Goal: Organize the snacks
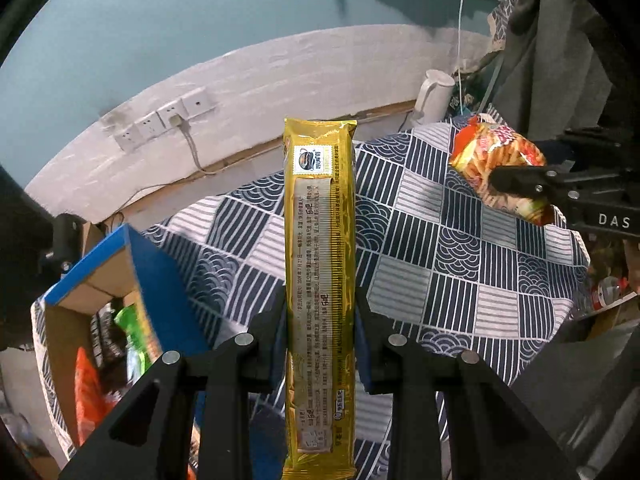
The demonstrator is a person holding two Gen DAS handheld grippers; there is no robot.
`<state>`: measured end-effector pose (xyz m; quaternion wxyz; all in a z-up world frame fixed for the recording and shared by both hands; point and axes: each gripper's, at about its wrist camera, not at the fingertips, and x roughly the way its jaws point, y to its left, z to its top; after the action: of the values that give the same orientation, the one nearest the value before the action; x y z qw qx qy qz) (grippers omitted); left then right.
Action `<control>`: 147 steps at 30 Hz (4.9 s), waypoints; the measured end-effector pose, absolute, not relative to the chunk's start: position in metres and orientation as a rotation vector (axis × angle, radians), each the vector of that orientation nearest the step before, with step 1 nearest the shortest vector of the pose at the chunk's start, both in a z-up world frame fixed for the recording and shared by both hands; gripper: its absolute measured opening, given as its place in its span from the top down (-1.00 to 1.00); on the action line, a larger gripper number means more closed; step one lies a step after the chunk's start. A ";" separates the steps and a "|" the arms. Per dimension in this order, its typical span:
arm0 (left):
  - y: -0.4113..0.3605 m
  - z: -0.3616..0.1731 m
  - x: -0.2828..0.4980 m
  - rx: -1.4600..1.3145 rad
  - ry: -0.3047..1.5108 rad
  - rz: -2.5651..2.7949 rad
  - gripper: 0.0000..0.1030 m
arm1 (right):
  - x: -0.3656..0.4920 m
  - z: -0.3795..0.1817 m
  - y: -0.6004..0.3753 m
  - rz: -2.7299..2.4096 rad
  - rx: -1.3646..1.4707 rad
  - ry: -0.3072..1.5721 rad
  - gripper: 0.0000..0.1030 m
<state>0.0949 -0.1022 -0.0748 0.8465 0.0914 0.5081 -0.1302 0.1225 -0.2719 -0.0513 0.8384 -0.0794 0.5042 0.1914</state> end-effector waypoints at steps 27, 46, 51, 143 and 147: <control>0.025 -0.047 0.037 0.049 0.989 -0.116 0.44 | 0.091 -0.011 -0.129 0.626 -0.246 0.997 0.22; 0.117 -0.065 0.036 -0.071 1.008 0.026 0.44 | 0.093 -0.032 -0.014 0.755 -0.330 1.029 0.22; 0.136 -0.079 0.045 -0.092 1.029 0.082 0.44 | 0.095 -0.045 0.008 0.761 -0.347 1.055 0.22; 0.067 0.000 -0.002 0.069 0.856 0.073 -0.70 | 0.053 0.023 -0.099 0.699 -0.241 0.853 -0.52; 0.069 0.000 -0.002 0.065 0.859 0.074 -0.70 | 0.053 0.023 -0.098 0.698 -0.241 0.854 -0.52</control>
<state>-0.0021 0.0688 -0.0003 0.9080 0.0316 0.4162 0.0360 0.0526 -0.0984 0.0232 0.8448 -0.1144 0.4048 0.3306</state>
